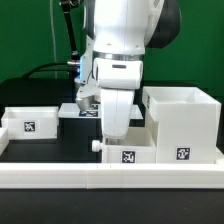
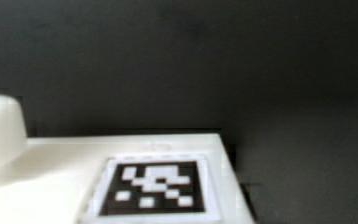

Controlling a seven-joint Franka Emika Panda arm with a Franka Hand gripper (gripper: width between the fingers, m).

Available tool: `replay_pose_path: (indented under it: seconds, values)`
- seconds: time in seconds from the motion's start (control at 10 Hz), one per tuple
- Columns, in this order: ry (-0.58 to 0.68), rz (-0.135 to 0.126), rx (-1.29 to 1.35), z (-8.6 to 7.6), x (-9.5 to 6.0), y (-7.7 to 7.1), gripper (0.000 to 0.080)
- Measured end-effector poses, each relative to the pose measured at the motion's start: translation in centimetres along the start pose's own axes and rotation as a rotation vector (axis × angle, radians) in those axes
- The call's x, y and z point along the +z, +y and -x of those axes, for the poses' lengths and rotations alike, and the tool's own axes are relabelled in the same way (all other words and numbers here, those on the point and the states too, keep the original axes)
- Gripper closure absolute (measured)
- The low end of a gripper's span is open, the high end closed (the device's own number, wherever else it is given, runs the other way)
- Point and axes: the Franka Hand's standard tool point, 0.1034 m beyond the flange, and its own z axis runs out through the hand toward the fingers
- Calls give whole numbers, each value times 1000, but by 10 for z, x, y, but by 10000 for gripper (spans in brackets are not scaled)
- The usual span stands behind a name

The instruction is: Assemble drawer

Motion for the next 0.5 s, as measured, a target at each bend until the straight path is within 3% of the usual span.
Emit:
replay_pose_path:
  seconds: [0.1,0.5]
  values:
    - [4,24,1,-1,0,1,757]
    - [3,19,-11,-5,0,0,757]
